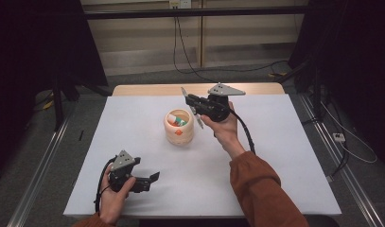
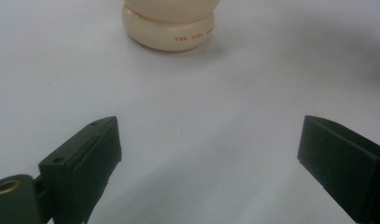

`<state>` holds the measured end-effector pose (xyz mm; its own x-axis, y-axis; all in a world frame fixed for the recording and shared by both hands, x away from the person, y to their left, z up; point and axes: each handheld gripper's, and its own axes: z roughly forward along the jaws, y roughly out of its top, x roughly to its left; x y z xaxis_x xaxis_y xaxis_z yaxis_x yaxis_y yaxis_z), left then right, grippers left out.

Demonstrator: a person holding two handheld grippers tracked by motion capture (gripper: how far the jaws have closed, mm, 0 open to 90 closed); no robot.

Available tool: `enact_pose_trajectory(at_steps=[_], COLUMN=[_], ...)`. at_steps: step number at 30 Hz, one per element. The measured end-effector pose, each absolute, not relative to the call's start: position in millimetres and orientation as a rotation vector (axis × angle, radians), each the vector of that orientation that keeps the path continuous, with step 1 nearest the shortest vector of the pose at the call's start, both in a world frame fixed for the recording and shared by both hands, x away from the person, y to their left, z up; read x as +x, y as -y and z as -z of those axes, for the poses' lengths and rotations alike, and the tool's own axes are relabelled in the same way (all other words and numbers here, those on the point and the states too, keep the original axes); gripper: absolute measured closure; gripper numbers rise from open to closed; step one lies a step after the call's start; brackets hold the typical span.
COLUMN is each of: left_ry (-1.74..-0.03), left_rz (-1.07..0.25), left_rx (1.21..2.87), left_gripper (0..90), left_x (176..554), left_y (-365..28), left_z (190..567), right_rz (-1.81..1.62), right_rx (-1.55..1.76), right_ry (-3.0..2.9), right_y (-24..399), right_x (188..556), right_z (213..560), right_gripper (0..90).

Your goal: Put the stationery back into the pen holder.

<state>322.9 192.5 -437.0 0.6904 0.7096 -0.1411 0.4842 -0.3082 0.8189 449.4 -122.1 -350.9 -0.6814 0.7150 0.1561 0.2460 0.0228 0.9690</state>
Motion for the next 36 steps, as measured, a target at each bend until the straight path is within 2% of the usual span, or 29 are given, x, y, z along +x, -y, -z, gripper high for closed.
enact_pose_trajectory(at_steps=[14, 36], left_ry=[-0.92, -0.912], left_rz=[-0.304, -0.299], left_rx=[1.972, 1.971], left_gripper=[6.1, 6.1], left_x=[322.8, 322.7], left_y=[-192.8, -192.3], left_z=[436.8, 436.5], right_rz=[-1.699, -1.685], right_rx=[0.985, 0.979], right_ry=[-1.898, -1.901], right_y=[105.5, 82.0], right_x=[468.1, 488.7], right_z=[343.1, 353.7], right_gripper=[81.1, 81.1])
